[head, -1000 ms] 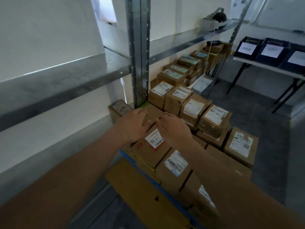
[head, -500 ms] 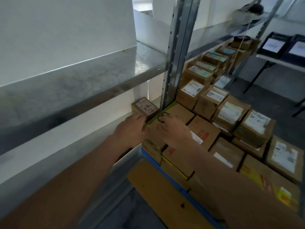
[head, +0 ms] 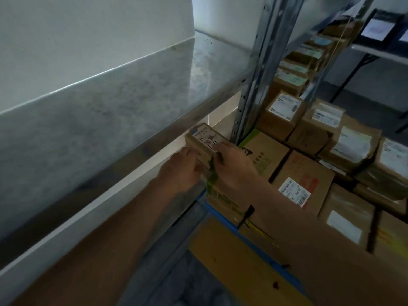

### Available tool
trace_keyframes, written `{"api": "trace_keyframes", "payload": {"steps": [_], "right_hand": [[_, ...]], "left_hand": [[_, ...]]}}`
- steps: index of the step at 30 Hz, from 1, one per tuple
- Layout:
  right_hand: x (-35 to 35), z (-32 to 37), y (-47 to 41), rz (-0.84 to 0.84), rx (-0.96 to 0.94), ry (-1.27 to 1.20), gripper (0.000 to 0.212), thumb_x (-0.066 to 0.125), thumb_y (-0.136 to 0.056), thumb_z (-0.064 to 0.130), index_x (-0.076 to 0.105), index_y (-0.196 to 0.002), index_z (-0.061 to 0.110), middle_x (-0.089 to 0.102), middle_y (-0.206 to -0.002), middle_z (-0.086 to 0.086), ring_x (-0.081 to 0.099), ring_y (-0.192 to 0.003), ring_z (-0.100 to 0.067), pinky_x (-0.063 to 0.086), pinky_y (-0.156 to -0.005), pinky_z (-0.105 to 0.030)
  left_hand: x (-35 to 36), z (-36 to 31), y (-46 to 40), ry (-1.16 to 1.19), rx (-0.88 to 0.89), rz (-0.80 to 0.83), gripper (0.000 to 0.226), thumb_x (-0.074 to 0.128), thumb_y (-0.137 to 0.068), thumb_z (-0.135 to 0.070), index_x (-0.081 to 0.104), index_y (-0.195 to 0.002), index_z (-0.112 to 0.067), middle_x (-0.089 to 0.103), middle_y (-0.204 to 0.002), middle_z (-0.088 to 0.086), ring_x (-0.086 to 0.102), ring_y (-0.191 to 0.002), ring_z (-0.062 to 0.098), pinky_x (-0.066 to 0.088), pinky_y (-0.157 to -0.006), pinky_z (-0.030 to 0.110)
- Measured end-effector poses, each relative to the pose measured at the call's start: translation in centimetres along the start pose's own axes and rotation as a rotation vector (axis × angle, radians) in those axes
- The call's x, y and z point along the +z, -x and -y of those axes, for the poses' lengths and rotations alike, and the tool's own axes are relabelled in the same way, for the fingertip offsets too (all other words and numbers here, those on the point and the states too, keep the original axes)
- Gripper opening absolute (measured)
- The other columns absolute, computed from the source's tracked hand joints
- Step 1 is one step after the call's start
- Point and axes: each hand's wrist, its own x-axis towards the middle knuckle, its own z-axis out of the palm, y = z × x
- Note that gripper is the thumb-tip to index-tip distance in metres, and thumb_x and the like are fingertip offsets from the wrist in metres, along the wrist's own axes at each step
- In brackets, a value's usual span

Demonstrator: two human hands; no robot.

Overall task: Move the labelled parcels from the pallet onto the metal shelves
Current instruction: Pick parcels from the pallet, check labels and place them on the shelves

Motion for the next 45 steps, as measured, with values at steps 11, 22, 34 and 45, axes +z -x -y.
{"api": "trace_keyframes", "payload": {"steps": [11, 22, 34, 45], "right_hand": [[4.5, -3.7, -9.9, 0.119, 0.03, 0.116, 0.033, 0.055, -0.1, 0.015, 0.055, -0.132, 0.011, 0.053, -0.127, -0.009, 0.053, -0.106, -0.02, 0.045, -0.092, -0.03], [6.4, -6.0, -14.2, 0.212, 0.041, 0.242, 0.035, 0.054, -0.099, 0.018, 0.051, -0.134, 0.01, 0.055, -0.126, -0.014, 0.051, -0.1, -0.024, 0.047, -0.086, -0.036], [7.3, -5.4, -14.1, 0.273, -0.016, 0.262, 0.052, 0.065, -0.094, 0.026, 0.046, -0.142, 0.018, 0.042, -0.131, -0.01, 0.047, -0.095, -0.018, 0.049, -0.079, -0.031], [7.7, -5.0, -13.5, 0.21, -0.049, 0.17, 0.026, 0.06, -0.1, 0.028, 0.063, -0.125, 0.02, 0.064, -0.115, -0.001, 0.052, -0.082, -0.007, 0.043, -0.074, -0.017]], "left_hand": [[5.9, 3.9, -6.7, -0.05, -0.073, -0.012, 0.056, 0.057, -0.098, -0.045, 0.044, -0.148, -0.023, 0.045, -0.15, 0.006, 0.056, -0.126, 0.027, 0.052, -0.098, 0.043], [8.8, 4.5, -9.8, 0.057, -0.154, -0.073, 0.089, 0.07, -0.083, -0.064, 0.033, -0.153, -0.024, 0.041, -0.151, 0.007, 0.055, -0.124, 0.027, 0.053, -0.098, 0.049], [6.7, 6.1, -8.4, 0.203, -0.126, -0.012, 0.084, 0.064, -0.074, -0.049, 0.042, -0.151, -0.024, 0.05, -0.144, 0.004, 0.041, -0.135, 0.027, 0.04, -0.11, 0.039], [5.8, 5.6, -7.2, 0.435, -0.103, -0.127, 0.049, 0.072, -0.091, -0.012, 0.059, -0.136, -0.025, 0.058, -0.12, -0.015, 0.058, -0.108, 0.005, 0.044, -0.081, 0.008]]}}
